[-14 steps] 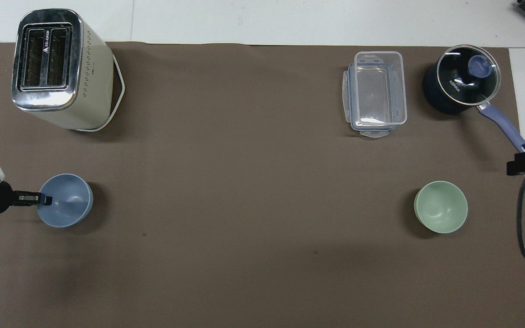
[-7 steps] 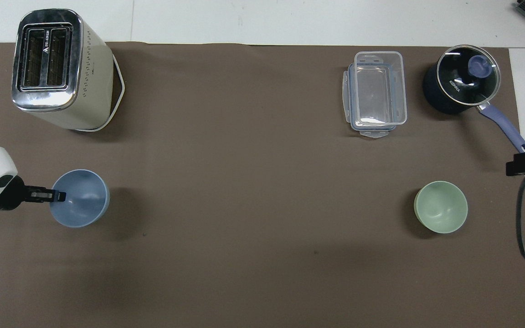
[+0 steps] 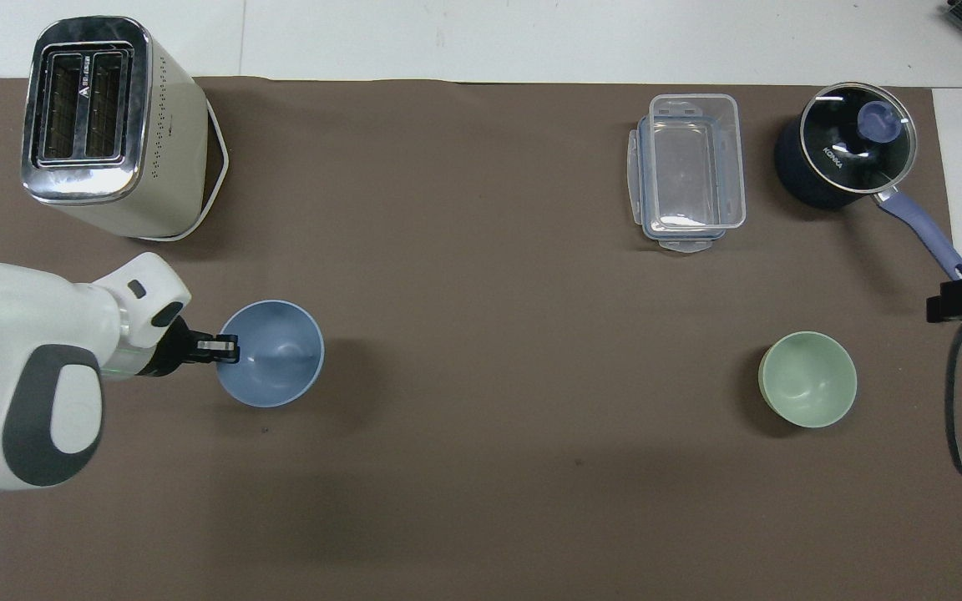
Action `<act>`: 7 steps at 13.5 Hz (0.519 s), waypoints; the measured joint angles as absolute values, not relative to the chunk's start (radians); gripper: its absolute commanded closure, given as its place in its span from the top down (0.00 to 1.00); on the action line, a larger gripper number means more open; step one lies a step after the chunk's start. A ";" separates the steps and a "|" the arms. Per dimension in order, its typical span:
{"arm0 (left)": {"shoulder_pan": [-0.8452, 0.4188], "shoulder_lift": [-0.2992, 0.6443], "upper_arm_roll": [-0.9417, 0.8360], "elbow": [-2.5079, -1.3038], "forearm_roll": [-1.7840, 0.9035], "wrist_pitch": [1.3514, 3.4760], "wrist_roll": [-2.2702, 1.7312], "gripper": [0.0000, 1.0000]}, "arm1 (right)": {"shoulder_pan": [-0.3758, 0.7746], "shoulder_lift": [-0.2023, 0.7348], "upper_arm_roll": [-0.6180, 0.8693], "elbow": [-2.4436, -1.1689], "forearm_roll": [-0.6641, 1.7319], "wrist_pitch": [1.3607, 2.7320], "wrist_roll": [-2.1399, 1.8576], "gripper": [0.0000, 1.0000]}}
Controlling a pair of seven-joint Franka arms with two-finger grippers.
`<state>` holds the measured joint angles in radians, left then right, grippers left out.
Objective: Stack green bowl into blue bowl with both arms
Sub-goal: 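Slide the blue bowl with the left gripper toward the table centre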
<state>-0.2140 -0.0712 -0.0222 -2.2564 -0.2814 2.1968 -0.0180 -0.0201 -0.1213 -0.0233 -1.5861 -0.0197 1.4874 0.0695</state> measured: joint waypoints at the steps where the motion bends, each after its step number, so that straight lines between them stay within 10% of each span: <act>1: -0.292 -0.052 -0.024 -2.258 -0.281 2.244 -0.115 0.00 | -0.020 -0.121 -0.023 -1.588 -0.020 1.487 0.055 1.00; 7: -0.561 0.043 -0.029 -2.260 -0.281 2.349 -0.327 0.00 | -0.043 -0.122 -0.025 -1.607 -0.020 1.495 -0.031 1.00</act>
<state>-0.5606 0.0426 -0.0294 -2.2595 -0.2812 2.3491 -0.3267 -0.0434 -0.1216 -0.0254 -1.6072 -0.0199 1.4954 -0.0313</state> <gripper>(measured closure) 0.952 0.000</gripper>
